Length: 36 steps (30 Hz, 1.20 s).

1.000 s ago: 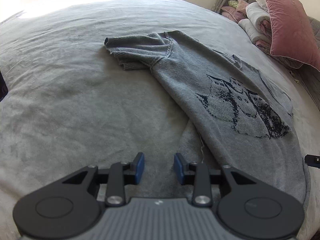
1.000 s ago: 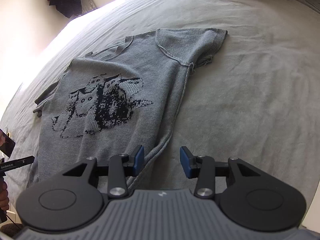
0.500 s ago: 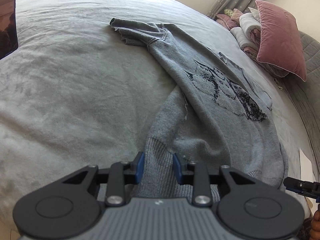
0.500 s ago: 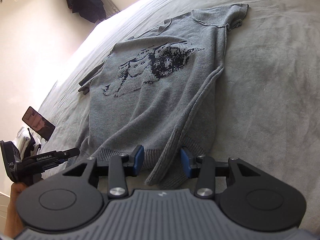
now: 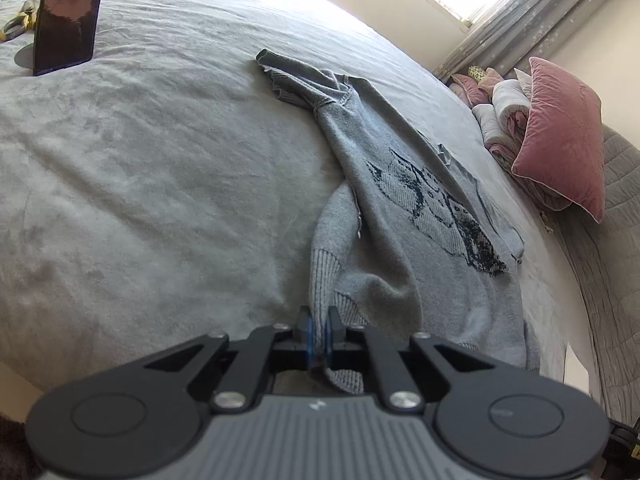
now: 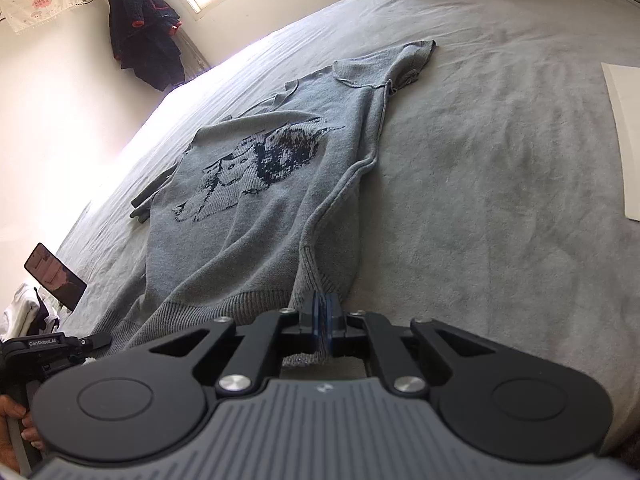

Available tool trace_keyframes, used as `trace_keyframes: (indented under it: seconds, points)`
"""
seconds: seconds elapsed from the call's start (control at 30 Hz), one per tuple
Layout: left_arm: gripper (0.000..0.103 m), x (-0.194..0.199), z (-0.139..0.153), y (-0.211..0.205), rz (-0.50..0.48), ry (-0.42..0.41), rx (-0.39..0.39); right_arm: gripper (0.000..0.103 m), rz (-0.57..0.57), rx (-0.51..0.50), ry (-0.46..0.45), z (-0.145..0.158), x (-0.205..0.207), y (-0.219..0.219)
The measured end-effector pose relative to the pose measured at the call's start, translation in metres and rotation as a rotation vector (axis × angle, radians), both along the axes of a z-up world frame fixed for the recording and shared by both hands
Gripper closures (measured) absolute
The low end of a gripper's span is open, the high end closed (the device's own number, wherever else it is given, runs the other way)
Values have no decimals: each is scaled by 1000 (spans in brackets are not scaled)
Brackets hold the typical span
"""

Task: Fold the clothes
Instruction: 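Grasp the sweater hem with both grippers and pull it taut to straighten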

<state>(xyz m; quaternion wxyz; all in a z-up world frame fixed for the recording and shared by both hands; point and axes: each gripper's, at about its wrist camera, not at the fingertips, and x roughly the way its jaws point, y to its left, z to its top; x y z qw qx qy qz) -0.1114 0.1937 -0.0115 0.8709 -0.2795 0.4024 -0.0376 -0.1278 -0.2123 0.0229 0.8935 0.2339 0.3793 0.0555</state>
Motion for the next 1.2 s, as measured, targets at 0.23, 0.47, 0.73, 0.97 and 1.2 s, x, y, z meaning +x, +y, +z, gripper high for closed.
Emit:
trace_keyframes:
  seconds: [0.23, 0.47, 0.73, 0.97, 1.2]
  points:
    - [97, -37, 29, -2, 53, -85, -1, 100, -72, 31, -36, 11, -19, -36]
    - [97, -44, 22, -10, 57, -69, 120, 86, -12, 68, -10, -5, -23, -30]
    - [71, -33, 2, 5, 40, -22, 123, 54, 66, 78, 18, -25, -6, 4]
    - [61, -26, -18, 10, 38, 26, 123, 54, 65, 81, 17, -40, 5, 17]
    - [98, -24, -16, 1, -70, 16, 99, 94, 86, 122, 1, -30, 1, 5]
